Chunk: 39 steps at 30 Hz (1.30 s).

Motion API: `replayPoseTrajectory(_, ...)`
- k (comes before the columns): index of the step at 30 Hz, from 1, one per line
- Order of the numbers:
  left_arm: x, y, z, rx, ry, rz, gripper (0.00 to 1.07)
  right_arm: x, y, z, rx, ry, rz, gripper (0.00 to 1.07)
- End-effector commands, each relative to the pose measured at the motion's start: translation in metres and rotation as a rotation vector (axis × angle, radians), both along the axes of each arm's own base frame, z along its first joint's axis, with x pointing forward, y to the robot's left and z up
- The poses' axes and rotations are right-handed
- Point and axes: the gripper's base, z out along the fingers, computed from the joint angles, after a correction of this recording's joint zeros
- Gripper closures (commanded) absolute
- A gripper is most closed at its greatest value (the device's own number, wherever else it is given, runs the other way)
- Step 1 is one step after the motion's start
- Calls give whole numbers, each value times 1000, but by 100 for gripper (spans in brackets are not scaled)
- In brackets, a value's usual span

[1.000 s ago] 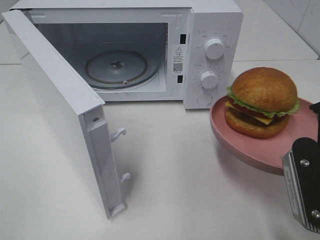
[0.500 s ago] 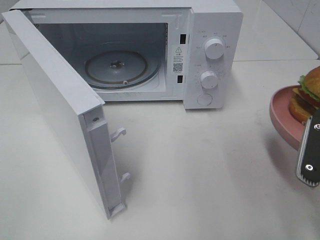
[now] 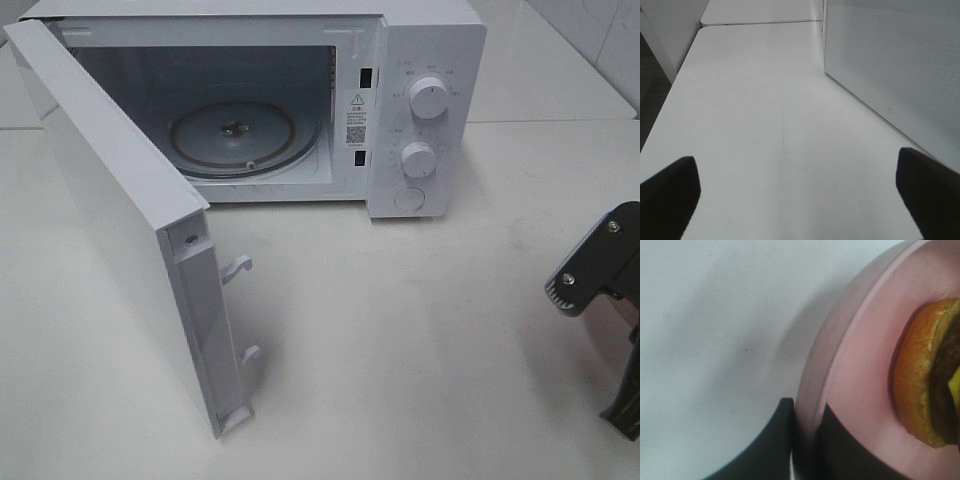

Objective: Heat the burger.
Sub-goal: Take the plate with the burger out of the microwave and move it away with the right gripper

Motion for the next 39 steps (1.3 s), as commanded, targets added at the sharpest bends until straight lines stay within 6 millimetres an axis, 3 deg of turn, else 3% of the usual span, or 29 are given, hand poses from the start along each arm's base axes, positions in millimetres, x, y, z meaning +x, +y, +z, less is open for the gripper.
replayPoseTrajectory(1,0,0,-1,-3,-11,-1,6,15,4,0,-39,-42,-64,107)
replayPoseTrajectory(17,0,0,-1,-3,-11,-1,6,54,27,-51,-64,-60,-332,106)
replayPoseTrajectory(19,0,0,-1,-3,-11,-1,6,59,30,-63,-85,-45,-345,100)
replayPoseTrajectory(22,0,0,-1,-3,-11,-1,6,60,31,-66,-90,-40,-347,98)
replayPoseTrajectory(24,0,0,-1,-3,-11,-1,6,65,35,-72,-97,-28,-349,87)
replayPoseTrajectory(27,0,0,-1,-3,-11,-1,6,67,36,-73,-95,-26,-352,84)
replayPoseTrajectory(29,0,0,-1,-3,-11,-1,6,68,39,-74,-89,-8,-370,69)
replayPoseTrajectory(32,0,0,-1,-3,-11,-1,6,68,39,-74,-92,1,-368,66)
replayPoseTrajectory(34,0,0,-1,-3,-11,-1,6,64,40,-75,-97,49,-371,58)
replayPoseTrajectory(39,0,0,-1,-3,-11,-1,6,59,40,-69,-78,98,-378,55)
